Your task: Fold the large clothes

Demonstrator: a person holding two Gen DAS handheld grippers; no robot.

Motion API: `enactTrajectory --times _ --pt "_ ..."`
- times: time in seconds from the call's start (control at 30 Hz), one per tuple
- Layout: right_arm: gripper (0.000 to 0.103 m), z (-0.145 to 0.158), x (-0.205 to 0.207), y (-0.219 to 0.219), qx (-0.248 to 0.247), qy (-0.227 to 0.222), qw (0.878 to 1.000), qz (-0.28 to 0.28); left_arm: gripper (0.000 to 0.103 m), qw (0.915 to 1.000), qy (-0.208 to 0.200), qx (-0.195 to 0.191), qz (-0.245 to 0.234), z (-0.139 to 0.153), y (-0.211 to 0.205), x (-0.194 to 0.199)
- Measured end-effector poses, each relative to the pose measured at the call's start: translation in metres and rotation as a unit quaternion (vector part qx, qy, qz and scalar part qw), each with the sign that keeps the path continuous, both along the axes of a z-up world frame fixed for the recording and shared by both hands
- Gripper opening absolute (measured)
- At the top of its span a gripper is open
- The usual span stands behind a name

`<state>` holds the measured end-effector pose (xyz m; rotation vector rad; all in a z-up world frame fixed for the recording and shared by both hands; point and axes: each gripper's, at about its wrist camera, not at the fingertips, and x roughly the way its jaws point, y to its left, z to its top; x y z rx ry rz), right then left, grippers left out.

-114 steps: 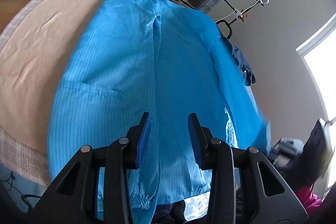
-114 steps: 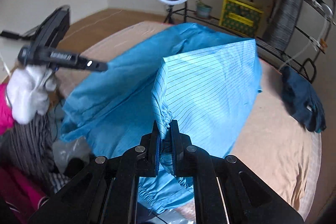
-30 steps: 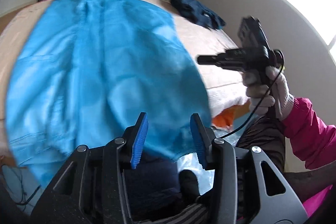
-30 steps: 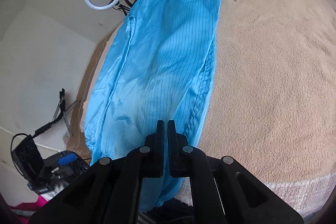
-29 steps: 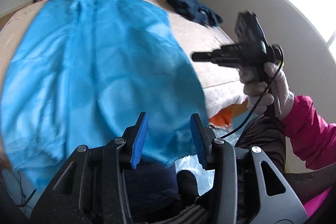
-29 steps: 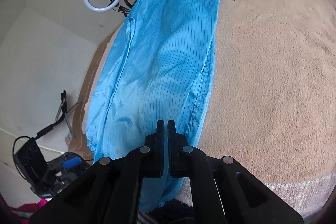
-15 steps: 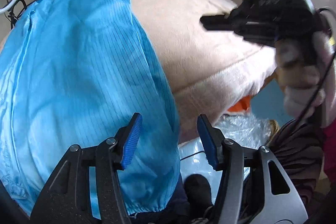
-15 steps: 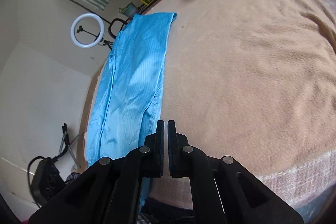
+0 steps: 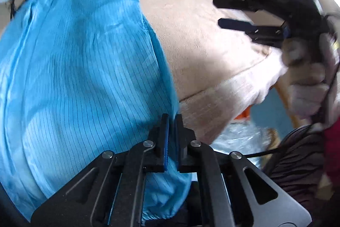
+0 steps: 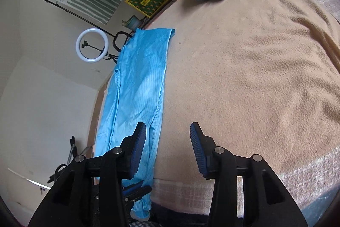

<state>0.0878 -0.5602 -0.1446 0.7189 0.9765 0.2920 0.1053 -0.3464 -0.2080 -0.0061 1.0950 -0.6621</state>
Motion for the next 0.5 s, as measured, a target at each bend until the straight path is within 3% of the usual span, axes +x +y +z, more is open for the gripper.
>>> enactTrajectory --times 0.17,0.23,0.3,0.47,0.5 --pt "0.043 -0.009 0.040 0.020 0.013 0.008 1.000 0.011 0.000 0.9971 0.025 -0.071 0.013 0.020 0.016 -0.001" --pt "0.050 -0.018 0.061 0.031 0.008 0.017 1.000 0.013 0.000 0.9964 0.020 -0.081 0.014 0.027 0.019 -0.002" --pt "0.052 -0.029 0.078 0.039 -0.024 0.028 0.999 0.002 0.000 0.9980 0.002 -0.064 0.002 0.031 0.017 -0.005" --pt "0.053 -0.053 0.096 0.047 0.002 0.051 0.999 0.005 0.002 0.9995 -0.020 0.008 -0.023 0.017 0.001 -0.028" --pt "0.053 -0.050 0.095 0.046 0.008 0.051 0.999 0.011 0.009 0.9990 -0.023 0.020 -0.033 0.012 -0.003 -0.033"
